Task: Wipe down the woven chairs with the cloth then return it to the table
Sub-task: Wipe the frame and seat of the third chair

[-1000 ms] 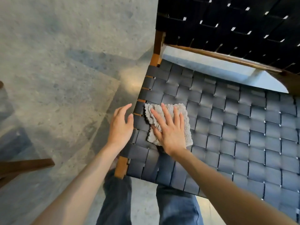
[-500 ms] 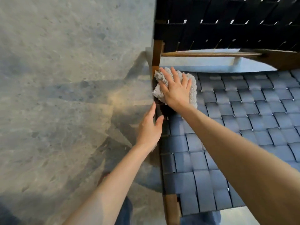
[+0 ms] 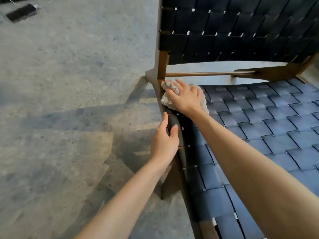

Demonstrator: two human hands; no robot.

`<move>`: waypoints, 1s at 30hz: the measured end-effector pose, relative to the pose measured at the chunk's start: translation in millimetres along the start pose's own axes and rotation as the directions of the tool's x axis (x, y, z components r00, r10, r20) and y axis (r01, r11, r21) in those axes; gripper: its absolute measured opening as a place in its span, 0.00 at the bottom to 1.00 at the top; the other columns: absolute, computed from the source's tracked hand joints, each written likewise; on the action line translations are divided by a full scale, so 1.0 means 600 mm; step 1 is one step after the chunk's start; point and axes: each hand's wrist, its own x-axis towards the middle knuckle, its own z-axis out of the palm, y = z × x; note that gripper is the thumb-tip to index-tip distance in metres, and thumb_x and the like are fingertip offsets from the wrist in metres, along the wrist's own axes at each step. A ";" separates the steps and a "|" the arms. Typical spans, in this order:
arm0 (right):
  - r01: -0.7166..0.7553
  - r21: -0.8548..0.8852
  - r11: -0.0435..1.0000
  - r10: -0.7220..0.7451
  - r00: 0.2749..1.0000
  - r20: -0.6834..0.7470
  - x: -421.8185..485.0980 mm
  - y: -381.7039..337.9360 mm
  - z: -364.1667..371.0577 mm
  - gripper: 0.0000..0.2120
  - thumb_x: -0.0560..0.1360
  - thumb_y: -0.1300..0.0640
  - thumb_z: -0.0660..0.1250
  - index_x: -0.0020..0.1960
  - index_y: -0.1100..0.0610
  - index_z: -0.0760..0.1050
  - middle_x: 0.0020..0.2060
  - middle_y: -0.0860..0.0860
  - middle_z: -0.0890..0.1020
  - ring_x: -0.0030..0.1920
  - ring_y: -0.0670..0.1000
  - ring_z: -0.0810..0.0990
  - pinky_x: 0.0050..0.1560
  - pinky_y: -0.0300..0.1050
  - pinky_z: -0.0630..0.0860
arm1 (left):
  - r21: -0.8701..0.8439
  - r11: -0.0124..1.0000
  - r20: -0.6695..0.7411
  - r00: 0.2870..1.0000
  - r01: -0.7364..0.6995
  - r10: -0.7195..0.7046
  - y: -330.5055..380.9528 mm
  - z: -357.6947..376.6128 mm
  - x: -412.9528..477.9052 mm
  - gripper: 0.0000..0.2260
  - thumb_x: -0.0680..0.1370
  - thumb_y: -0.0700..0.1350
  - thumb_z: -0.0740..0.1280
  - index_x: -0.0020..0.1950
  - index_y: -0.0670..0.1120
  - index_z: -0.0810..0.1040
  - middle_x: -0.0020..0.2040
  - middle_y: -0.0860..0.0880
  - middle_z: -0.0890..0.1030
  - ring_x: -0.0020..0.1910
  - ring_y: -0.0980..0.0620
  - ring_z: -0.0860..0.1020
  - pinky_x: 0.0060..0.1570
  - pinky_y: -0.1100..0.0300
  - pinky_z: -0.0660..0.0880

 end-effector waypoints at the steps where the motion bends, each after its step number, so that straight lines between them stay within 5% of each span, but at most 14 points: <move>1: 0.004 -0.010 1.000 -0.004 1.000 -0.004 0.000 0.000 -0.001 0.25 0.78 0.39 0.51 0.74 0.42 0.62 0.75 0.46 0.61 0.74 0.59 0.55 0.72 0.58 0.44 | -0.003 1.000 0.002 1.000 0.001 -0.001 -0.002 0.000 0.002 0.24 0.82 0.46 0.59 0.77 0.53 0.56 0.75 0.52 0.62 0.73 0.53 0.61 0.64 0.65 0.58; 10: 0.071 -0.043 0.997 -0.071 0.997 -0.002 -0.024 -0.005 -0.021 0.24 0.78 0.43 0.52 0.72 0.45 0.65 0.71 0.50 0.68 0.71 0.60 0.57 0.67 0.59 0.54 | -0.026 0.999 0.057 0.998 -0.020 0.022 -0.010 -0.014 0.019 0.25 0.81 0.46 0.60 0.77 0.50 0.56 0.75 0.48 0.63 0.72 0.52 0.63 0.69 0.58 0.62; 15: 0.119 0.027 0.993 -0.120 0.992 0.035 -0.102 0.012 -0.038 0.24 0.78 0.45 0.54 0.74 0.41 0.61 0.71 0.52 0.68 0.70 0.59 0.59 0.67 0.59 0.55 | -0.036 0.999 0.042 0.999 0.032 -0.030 -0.002 -0.005 0.013 0.19 0.82 0.46 0.58 0.73 0.52 0.65 0.71 0.51 0.69 0.63 0.53 0.68 0.58 0.58 0.67; 19: 0.116 0.021 0.993 -0.117 0.990 0.083 -0.189 0.028 -0.061 0.24 0.78 0.45 0.53 0.74 0.38 0.59 0.72 0.51 0.68 0.70 0.58 0.60 0.66 0.57 0.58 | -0.069 0.991 0.066 0.992 0.111 -0.107 0.013 0.002 -0.003 0.22 0.82 0.48 0.56 0.75 0.61 0.58 0.72 0.50 0.67 0.69 0.48 0.65 0.55 0.54 0.65; 23: 0.170 -0.027 0.985 -0.167 0.982 0.088 -0.278 0.040 -0.080 0.24 0.78 0.44 0.54 0.74 0.37 0.57 0.74 0.46 0.64 0.69 0.57 0.60 0.65 0.57 0.60 | -0.082 0.994 -0.007 0.997 0.078 -0.079 0.015 0.011 -0.026 0.22 0.84 0.49 0.54 0.77 0.58 0.54 0.73 0.47 0.66 0.69 0.45 0.67 0.65 0.49 0.68; 30: 0.324 -0.041 0.945 -0.323 0.946 0.044 -0.415 0.075 -0.088 0.28 0.70 0.38 0.48 0.70 0.28 0.58 0.73 0.34 0.60 0.62 0.51 0.61 0.56 0.48 0.58 | 0.093 0.992 -0.120 0.989 -0.080 0.090 0.003 0.031 -0.042 0.21 0.84 0.46 0.50 0.78 0.48 0.54 0.77 0.48 0.57 0.75 0.47 0.57 0.71 0.52 0.56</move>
